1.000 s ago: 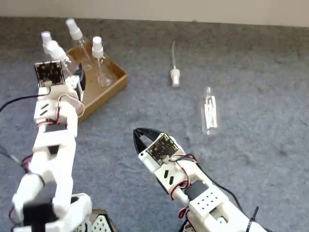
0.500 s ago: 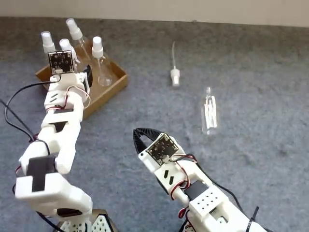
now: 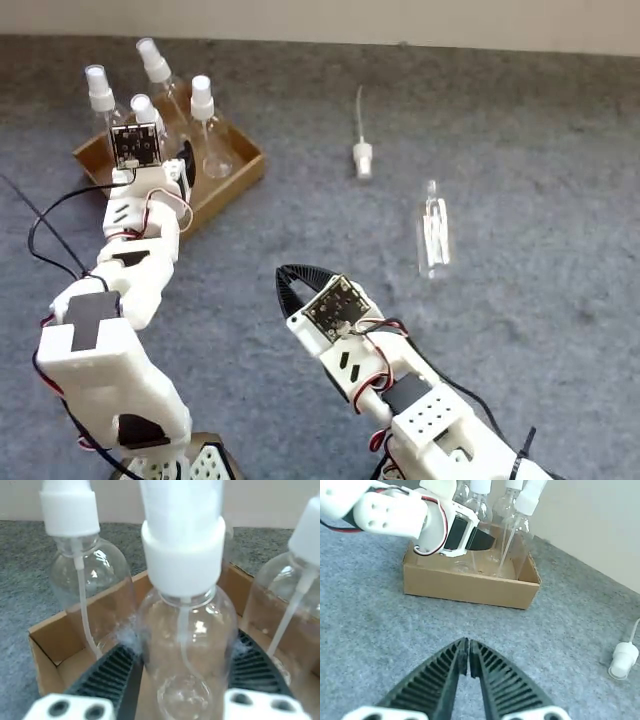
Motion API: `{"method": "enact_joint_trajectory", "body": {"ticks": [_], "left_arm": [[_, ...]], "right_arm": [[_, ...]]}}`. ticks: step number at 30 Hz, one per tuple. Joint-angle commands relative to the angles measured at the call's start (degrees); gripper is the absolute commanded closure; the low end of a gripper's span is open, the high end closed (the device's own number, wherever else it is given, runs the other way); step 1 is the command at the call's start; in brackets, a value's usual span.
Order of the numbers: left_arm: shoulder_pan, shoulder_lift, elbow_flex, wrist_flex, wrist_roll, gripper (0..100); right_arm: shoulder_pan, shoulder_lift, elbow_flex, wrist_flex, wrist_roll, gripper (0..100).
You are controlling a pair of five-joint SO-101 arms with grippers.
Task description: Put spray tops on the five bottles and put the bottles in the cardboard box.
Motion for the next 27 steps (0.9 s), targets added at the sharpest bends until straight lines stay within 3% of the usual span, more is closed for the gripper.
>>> {"method": "enact_joint_trajectory", "body": {"ticks": [1,13,20,27], "left_arm": [[1.1,-0.2,-3.5,-1.2,-0.4,89],[1.1,-0.7,-1.4,-1.3,-0.4,89],[1.6,-0.6,0.0,-1.1,-0.4,72],[1.6,-0.7,1.6,-1.3,-0.4,71]], "right_arm": [[0.7,-0.8,7.3,0.5,0.5,99.3],[0.7,-0.7,7.3,0.5,0.5,99.3],[0.7,-0.7,7.3,0.5,0.5,99.3],[0.7,-0.7,7.3,0.5,0.5,99.3]]}}
